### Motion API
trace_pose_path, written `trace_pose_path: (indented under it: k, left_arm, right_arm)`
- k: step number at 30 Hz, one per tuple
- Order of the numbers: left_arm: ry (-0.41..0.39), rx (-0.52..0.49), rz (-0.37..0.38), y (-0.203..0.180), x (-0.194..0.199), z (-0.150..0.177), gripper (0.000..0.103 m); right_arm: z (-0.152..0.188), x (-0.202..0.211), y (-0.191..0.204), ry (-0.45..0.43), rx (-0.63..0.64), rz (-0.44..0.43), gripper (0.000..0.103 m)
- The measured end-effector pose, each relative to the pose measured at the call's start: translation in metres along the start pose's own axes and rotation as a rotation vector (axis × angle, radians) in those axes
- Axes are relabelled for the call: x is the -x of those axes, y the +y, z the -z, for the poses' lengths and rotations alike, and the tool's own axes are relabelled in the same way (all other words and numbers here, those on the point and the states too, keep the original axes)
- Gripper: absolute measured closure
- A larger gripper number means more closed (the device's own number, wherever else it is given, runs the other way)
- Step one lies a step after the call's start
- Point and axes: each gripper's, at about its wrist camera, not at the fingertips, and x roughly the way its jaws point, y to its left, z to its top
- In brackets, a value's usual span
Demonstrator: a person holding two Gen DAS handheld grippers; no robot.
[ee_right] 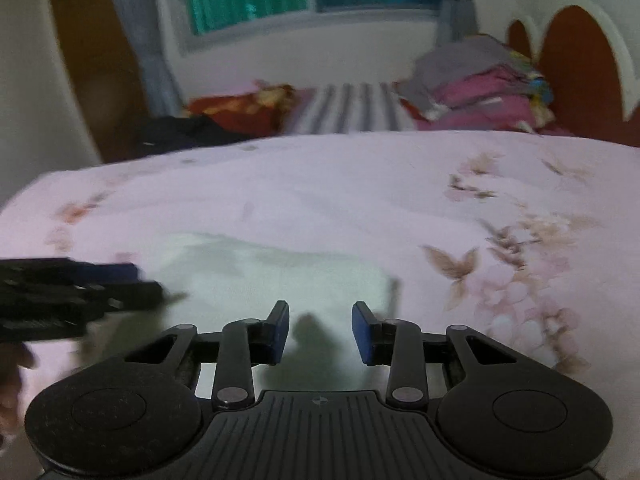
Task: Fold small clothes
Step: 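Withdraw both open grippers from the folded sweater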
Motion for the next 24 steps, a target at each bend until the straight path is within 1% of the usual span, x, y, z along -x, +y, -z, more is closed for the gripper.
trace_pose_path:
  k: [2,3,4,5,6,7,8,10,12,15,17,18,20,24]
  left_arm:
    - [0.032,-0.01,-0.026,-0.004,-0.002,0.008,0.05]
    - [0.04,-0.01,-0.03,-0.006,-0.004,0.009,0.049]
    - [0.041,-0.012,-0.038,-0.008,-0.003,0.008,0.049]
    - [0.04,-0.005,-0.039,-0.009,0.0,0.005,0.051]
    - [0.032,0.003,-0.028,-0.01,0.006,0.004,0.055]
    - [0.022,0.006,-0.016,-0.012,0.014,0.004,0.056]
    - [0.018,0.002,-0.019,-0.014,0.021,0.006,0.056]
    - [0.025,-0.01,-0.035,-0.017,0.036,0.017,0.056]
    - [0.036,0.015,-0.023,-0.018,0.049,0.032,0.056]
    - [0.066,0.01,-0.038,-0.02,0.059,0.051,0.056]
    - [0.089,0.03,-0.032,-0.019,0.063,0.063,0.055]
    - [0.093,0.032,-0.031,-0.019,0.066,0.068,0.055]
    - [0.098,0.025,-0.037,-0.02,0.072,0.076,0.055]
    - [0.116,0.033,-0.024,-0.019,0.081,0.089,0.054]
  right_arm:
    - [0.011,0.003,0.013,0.007,0.067,0.002,0.067]
    - [0.019,-0.002,0.018,0.036,0.111,0.037,0.067]
    - [0.026,-0.006,0.019,0.037,0.136,0.072,0.067]
    - [0.027,-0.008,0.019,0.032,0.122,0.081,0.067]
    - [0.024,-0.007,0.017,0.046,0.09,0.088,0.067]
    - [0.02,-0.004,0.018,0.05,0.074,0.101,0.067]
    - [0.018,0.004,0.02,0.034,0.068,0.102,0.067]
    - [0.02,0.026,0.025,-0.005,0.057,0.048,0.067]
    - [0.03,0.043,0.036,0.006,0.082,0.015,0.067]
    - [0.057,0.055,0.051,0.056,0.126,-0.029,0.067]
    - [0.075,0.054,0.056,0.101,0.139,-0.023,0.067]
    - [0.084,0.052,0.057,0.124,0.138,-0.002,0.067]
    - [0.095,0.055,0.058,0.127,0.141,0.026,0.067]
    - [0.103,0.065,0.058,0.136,0.133,0.054,0.067]
